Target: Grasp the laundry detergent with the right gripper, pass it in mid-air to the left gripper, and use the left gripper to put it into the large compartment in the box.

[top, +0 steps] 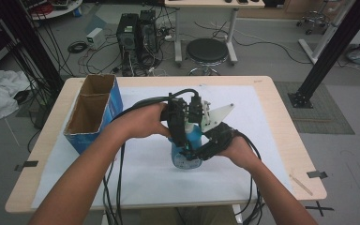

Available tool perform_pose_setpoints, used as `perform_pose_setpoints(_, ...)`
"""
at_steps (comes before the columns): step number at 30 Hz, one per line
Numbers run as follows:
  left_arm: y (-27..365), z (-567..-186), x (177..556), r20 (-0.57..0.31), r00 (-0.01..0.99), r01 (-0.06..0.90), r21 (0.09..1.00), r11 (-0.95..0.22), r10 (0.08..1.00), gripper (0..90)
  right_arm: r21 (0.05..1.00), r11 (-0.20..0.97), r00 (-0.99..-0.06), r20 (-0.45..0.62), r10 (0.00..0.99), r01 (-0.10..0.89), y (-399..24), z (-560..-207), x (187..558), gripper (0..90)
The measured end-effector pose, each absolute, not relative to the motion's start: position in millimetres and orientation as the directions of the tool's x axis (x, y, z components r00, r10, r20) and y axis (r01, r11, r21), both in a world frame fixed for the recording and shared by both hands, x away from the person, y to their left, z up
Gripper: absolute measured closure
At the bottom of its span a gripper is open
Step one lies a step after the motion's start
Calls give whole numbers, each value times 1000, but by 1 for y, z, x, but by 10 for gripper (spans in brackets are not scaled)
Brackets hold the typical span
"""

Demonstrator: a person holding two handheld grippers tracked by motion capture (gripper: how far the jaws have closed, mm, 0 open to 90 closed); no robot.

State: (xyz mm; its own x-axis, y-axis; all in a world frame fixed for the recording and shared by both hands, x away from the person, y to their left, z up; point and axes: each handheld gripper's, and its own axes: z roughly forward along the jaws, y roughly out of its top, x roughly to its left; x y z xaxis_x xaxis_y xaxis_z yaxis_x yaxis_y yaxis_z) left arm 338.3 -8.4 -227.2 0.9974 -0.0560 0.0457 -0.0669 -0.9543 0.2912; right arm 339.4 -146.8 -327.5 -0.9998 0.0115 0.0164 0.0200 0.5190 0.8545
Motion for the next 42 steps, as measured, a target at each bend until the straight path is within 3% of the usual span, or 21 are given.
perform_pose_setpoints(2, -8, -226, 337, 54, 996, -84, 288, -954, -72, 380, 852, 523, -1000, 9, 14, 15, -148, -326, 339, 440)
perform_pose_setpoints(5, -8, -227, 335, 67, 995, -93, 268, -959, -78, 381, 847, 532, -1000, 16, 15, 21, -150, -321, 334, 213)
perform_pose_setpoints(11, 0, -223, 335, 68, 995, -82, 260, -962, -66, 381, 791, 609, -998, 54, 29, 60, -171, -315, 334, 196)
perform_pose_setpoints(12, 2, -222, 335, 71, 996, -76, 261, -962, -60, 381, 784, 617, -997, 54, 45, 71, -177, -315, 334, 96)
perform_pose_setpoints(13, 5, -221, 336, 72, 996, -67, 261, -963, -50, 381, 776, 625, -996, 59, 60, 83, -181, -314, 335, 84)
perform_pose_setpoints(23, 25, -209, 344, 92, 994, 25, 277, -961, 52, 380, 668, 713, -949, -32, 315, 214, -230, -292, 346, 84)
perform_pose_setpoints(30, 37, -201, 350, 99, 990, 70, 272, -960, 100, 380, 473, 828, -938, -3, 345, 303, -263, -279, 358, 84)
perform_pose_setpoints(31, 39, -200, 351, 100, 989, 76, 271, -960, 107, 380, 467, 828, -935, -10, 354, 309, -266, -278, 359, 83)
perform_pose_setpoints(32, 42, -198, 352, 100, 988, 85, 270, -959, 116, 380, 459, 828, -930, -11, 367, 321, -270, -276, 360, 12)
perform_pose_setpoints(42, 59, -179, 363, 109, 976, 154, 258, -954, 188, 380, 360, 840, -889, -54, 454, 406, -298, -273, 375, 7)
